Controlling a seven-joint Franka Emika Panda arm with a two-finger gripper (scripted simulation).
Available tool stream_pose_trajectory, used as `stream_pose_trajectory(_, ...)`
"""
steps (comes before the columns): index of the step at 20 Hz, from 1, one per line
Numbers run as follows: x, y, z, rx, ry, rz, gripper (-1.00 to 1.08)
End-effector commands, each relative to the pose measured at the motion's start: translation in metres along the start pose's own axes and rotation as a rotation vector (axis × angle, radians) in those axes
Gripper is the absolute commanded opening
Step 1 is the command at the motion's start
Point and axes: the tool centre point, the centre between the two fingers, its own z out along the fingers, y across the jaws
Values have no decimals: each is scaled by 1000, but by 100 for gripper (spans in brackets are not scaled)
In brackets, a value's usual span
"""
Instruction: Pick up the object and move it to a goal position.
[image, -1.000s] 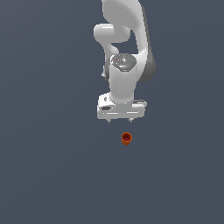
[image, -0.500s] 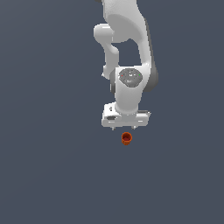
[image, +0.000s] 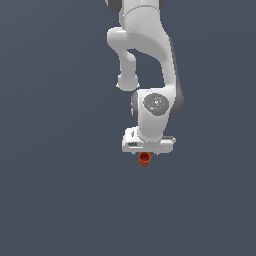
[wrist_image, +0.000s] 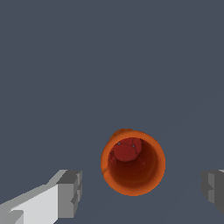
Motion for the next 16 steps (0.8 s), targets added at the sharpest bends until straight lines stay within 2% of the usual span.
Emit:
stream_pose_trajectory(1, 2, -1, 3, -1, 1, 4, 100)
stream_pose_trajectory(7, 1, -1, 9, -1, 0, 2, 100)
stream_pose_trajectory(16, 0, -2, 50, -1, 0, 3, 100)
